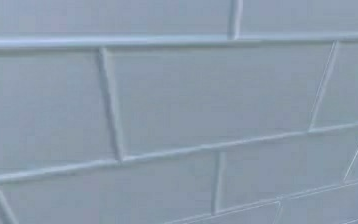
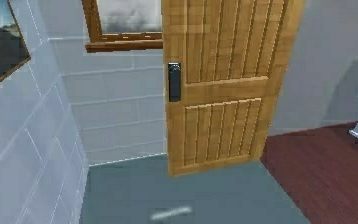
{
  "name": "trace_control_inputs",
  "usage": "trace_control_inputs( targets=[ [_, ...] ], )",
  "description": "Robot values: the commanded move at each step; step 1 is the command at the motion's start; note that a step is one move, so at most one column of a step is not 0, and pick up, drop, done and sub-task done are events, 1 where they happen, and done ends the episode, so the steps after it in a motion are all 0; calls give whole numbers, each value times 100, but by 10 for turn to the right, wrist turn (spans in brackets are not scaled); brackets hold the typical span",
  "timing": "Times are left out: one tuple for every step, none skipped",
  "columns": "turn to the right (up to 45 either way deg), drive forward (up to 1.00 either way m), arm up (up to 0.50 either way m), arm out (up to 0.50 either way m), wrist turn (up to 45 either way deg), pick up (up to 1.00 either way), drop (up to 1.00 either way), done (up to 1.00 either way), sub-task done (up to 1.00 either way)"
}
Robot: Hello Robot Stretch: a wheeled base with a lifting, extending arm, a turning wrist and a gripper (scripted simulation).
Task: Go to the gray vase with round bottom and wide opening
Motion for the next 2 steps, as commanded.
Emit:
trace_control_inputs(
  targets=[
    [-450,0,0,0,0,0,0,0,0],
    [-450,0,0,0,0,0,0,0,0]
  ],
)
